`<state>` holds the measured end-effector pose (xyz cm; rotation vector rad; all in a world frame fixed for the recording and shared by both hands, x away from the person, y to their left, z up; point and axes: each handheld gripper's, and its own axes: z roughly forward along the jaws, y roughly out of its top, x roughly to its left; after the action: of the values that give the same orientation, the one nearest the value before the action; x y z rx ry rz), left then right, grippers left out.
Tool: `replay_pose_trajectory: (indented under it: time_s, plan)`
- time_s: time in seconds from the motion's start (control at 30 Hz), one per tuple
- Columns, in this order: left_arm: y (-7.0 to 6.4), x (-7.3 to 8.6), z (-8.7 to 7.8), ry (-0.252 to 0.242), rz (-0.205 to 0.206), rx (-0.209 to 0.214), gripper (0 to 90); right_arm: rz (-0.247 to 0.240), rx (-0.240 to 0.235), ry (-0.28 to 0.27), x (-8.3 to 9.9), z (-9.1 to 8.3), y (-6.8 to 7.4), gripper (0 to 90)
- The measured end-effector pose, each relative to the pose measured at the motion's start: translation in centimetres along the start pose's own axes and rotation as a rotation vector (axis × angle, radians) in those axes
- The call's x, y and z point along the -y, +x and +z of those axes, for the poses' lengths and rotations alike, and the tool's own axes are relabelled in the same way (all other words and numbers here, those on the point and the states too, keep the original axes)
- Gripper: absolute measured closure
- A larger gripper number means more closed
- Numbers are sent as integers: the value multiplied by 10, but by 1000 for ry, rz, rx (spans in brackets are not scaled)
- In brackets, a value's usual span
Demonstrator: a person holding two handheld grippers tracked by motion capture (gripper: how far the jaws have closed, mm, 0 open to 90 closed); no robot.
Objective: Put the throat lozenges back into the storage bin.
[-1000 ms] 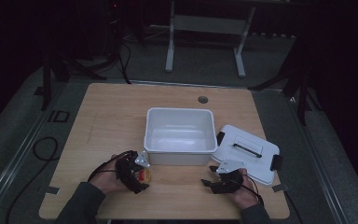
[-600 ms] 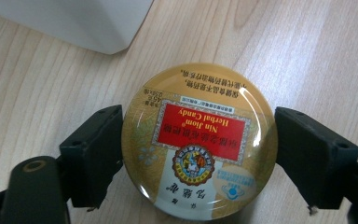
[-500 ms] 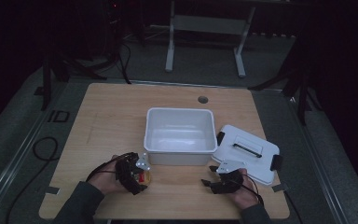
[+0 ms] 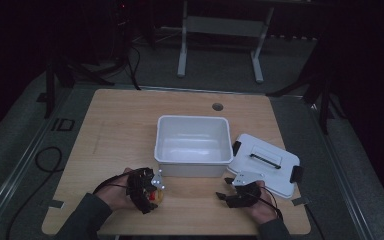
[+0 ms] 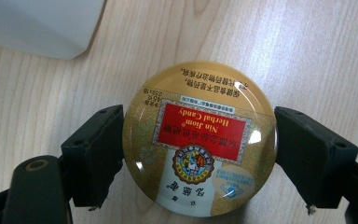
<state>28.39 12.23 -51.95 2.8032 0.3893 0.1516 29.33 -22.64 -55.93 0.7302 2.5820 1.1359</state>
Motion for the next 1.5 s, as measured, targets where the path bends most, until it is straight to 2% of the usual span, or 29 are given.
replay_pose_trajectory:
  time_s: [0.33, 0.57, 0.73, 0.83, 1.1, 1.33, 1.37, 1.5]
  plan:
    - [0, -5, 0, 63, 1, 11, 195, 0, 0, 0, 0, 0, 0, 345]
    - [1, -8, 1, 116, 20, 23, 194, 0, -1, 1, 0, 0, 0, 343]
    - [0, -9, 1, 130, 37, 16, 200, 0, -1, 1, 0, 0, 0, 343]
    - [0, -10, 0, 142, 44, -10, 203, 0, -1, 1, 0, 0, 1, 343]
    - [1, -10, -7, 131, 58, 9, 206, -1, -3, 1, 0, 0, 1, 343]
    - [1, -12, -16, 114, 70, 7, 207, -1, -3, 1, 0, 0, 1, 343]
    - [2, -12, -23, 103, 69, 4, 207, -1, -3, 1, 0, 0, 1, 343]
    - [4, -11, -30, 94, 67, 6, 207, -1, -3, 1, 0, 0, 1, 343]
